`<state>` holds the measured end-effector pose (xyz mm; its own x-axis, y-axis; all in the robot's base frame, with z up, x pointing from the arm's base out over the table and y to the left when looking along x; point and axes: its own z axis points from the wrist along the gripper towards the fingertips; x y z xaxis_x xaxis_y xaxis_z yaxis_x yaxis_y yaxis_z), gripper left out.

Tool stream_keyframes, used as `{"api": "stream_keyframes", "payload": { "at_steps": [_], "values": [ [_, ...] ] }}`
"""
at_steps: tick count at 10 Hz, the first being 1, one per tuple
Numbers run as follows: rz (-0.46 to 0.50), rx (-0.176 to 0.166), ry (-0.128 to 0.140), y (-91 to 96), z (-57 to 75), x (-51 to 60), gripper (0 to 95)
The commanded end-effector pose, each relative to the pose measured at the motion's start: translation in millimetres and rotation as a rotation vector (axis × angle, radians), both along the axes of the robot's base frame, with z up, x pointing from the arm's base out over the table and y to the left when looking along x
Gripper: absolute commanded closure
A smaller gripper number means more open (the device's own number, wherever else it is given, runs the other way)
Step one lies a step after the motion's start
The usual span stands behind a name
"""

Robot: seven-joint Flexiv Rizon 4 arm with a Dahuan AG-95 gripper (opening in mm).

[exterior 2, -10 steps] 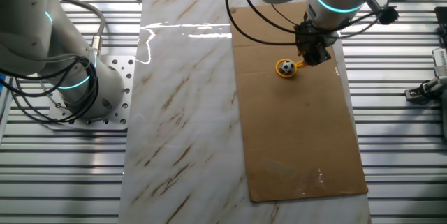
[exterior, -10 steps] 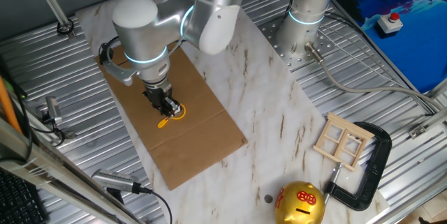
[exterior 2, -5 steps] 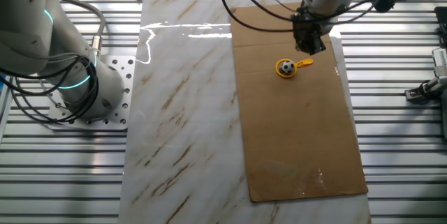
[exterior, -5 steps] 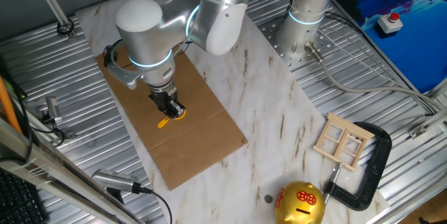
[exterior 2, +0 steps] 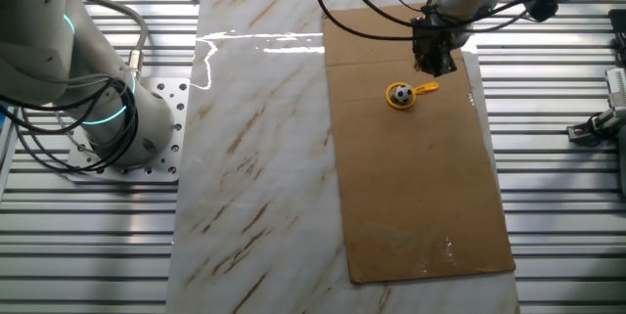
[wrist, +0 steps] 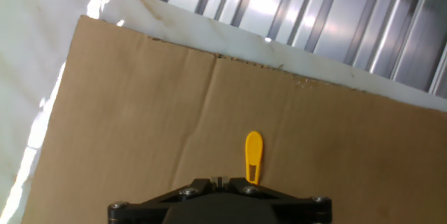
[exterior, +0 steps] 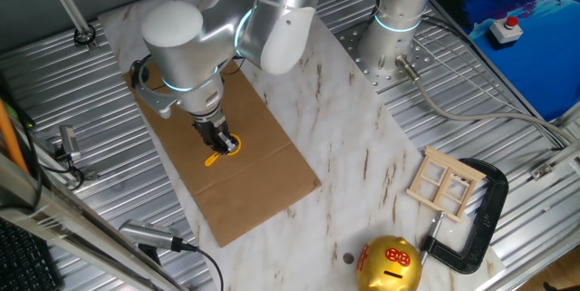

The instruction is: Attach the bubble ring to the ball

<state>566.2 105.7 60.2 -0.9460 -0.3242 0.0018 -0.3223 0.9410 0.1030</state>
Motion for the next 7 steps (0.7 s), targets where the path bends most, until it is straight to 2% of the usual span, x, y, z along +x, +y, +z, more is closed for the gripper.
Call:
{"api": "stream_keyframes", "payload": {
  "at_steps": [1, 3, 5, 7],
  "values": [
    [0.076, 0.01, -0.003, -32.9, -1.3, 1.4, 95.0],
    [0.13, 0.013, -0.005, -72.2, -2.2, 7.0, 95.0],
    [0.194, 0.016, -0.002, -99.0, -5.0, 16.1, 95.0],
    [0.232, 0.013, -0.003, -124.1, -14.3, 22.1, 95.0]
  ]
}}
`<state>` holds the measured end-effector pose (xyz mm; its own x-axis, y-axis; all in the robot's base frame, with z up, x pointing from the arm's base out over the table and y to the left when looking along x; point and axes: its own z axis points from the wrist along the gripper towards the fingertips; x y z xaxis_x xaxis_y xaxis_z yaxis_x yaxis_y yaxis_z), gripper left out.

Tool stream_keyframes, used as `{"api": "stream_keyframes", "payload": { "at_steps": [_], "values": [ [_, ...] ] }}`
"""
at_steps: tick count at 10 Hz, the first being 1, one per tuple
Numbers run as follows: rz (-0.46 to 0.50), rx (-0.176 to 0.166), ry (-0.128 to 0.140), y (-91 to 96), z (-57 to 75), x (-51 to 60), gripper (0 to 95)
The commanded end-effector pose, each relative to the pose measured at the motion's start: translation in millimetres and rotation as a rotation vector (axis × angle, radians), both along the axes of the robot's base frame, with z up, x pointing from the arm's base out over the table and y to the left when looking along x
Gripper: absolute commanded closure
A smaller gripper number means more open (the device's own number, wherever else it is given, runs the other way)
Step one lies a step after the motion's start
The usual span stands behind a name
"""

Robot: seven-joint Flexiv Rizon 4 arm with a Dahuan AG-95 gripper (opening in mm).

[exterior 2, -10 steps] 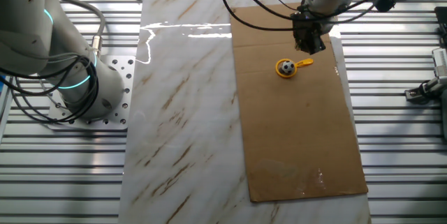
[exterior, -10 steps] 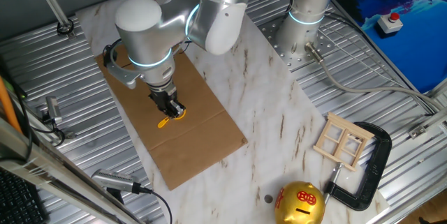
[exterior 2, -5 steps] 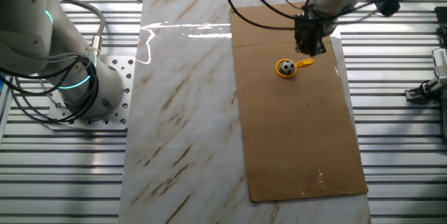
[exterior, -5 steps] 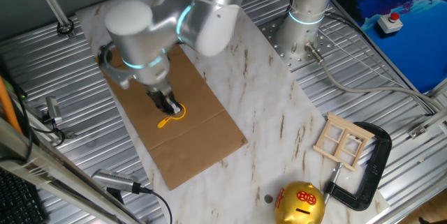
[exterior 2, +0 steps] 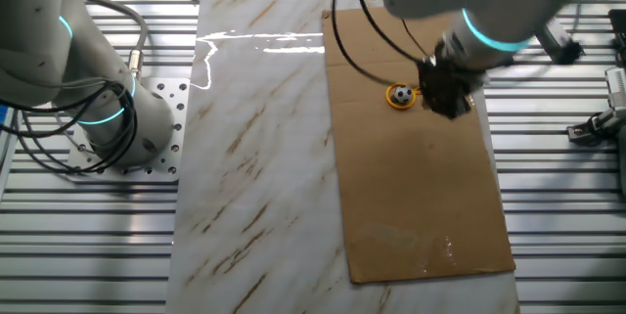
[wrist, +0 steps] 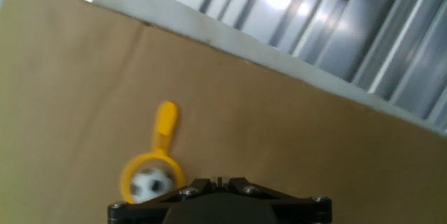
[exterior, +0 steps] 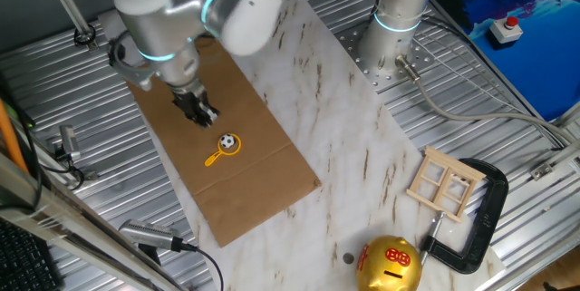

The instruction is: Attach the bubble ring to the ball

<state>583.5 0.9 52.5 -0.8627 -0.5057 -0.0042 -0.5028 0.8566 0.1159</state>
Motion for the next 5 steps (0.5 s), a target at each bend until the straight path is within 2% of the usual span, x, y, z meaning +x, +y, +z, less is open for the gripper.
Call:
{"api": "stream_keyframes", "payload": {
  "at_steps": [1, 5],
  "values": [
    [0.018, -0.001, -0.004, -20.7, -7.6, 4.4, 95.0],
    [0.042, -0.015, -0.004, -20.6, -8.7, 4.7, 95.0]
  ]
}}
